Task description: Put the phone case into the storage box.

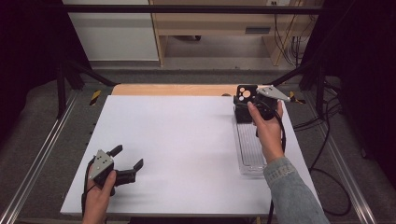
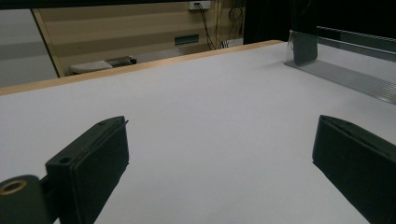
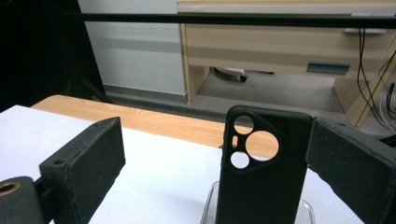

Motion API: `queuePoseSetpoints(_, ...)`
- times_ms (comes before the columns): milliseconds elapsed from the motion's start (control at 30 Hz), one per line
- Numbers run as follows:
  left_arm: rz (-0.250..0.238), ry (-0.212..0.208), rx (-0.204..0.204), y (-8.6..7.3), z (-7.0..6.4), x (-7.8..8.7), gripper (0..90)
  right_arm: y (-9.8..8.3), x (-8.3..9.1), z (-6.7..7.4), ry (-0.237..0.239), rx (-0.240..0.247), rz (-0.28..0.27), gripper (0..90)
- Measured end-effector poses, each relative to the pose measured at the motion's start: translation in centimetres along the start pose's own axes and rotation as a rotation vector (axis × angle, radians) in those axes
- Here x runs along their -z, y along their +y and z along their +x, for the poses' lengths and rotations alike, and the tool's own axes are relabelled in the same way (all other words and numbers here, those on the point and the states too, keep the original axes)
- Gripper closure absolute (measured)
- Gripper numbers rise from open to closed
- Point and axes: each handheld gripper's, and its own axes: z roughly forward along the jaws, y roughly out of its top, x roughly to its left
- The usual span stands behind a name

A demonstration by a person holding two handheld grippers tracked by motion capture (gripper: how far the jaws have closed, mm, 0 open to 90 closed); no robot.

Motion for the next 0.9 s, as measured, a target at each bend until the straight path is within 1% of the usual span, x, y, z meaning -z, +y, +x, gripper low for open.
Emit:
queuePoseSetpoints(267,-0.002,0.001,-0.001,0.0,0.0,0.0,3.9,0.2,0.4,0.3,0.003,-0.013,-0.041,3.8)
queuePoseSetpoints(467,0.003,0.000,-0.006,0.0,0.0,-0.1,3.9,0.2,0.4,0.5,0.005,-0.014,-0.050,3.4)
queuePoseSetpoints(600,0.003,0.001,-0.005,0.0,0.0,0.0,3.9,0.2,0.6,0.6,0.004,0.005,-0.049,3.9)
queuePoseSetpoints(900,0.004,-0.001,-0.003,0.0,0.0,-0.1,3.9,0.4,1.2,0.7,0.012,0.022,-0.057,4.8)
